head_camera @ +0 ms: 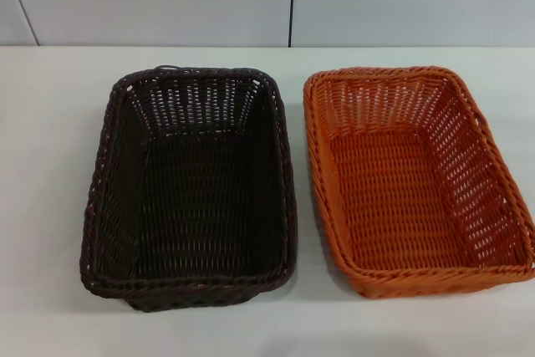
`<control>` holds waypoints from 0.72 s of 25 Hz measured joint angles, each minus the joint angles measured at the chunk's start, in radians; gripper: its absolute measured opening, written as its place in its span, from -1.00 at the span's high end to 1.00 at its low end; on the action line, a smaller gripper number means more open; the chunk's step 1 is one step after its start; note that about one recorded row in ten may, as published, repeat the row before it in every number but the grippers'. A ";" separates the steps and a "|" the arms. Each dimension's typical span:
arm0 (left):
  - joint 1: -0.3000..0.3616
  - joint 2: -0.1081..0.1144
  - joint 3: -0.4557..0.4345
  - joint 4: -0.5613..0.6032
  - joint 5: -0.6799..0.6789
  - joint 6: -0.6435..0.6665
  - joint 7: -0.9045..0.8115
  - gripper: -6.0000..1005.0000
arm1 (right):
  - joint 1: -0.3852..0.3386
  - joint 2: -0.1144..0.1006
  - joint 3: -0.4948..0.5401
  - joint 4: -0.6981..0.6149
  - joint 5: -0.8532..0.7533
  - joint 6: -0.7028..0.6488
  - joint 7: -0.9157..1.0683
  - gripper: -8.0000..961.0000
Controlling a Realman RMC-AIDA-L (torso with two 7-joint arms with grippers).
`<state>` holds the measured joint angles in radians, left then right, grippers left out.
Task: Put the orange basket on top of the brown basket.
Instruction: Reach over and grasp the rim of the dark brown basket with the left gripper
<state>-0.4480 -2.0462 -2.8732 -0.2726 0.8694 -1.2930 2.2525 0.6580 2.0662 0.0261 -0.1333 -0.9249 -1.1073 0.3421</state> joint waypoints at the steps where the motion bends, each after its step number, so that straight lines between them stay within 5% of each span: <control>1: 0.000 0.000 0.003 0.000 -0.001 0.000 -0.002 -0.71 | 0.000 0.000 0.000 0.000 0.000 0.000 0.000 -0.36; 18: -0.014 -0.006 0.066 -0.011 0.007 0.002 -0.005 -0.71 | 0.023 -0.009 0.001 0.003 0.000 0.000 0.000 -0.36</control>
<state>-0.4621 -2.0521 -2.8067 -0.2838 0.8760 -1.2907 2.2471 0.6810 2.0570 0.0275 -0.1300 -0.9251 -1.1074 0.3421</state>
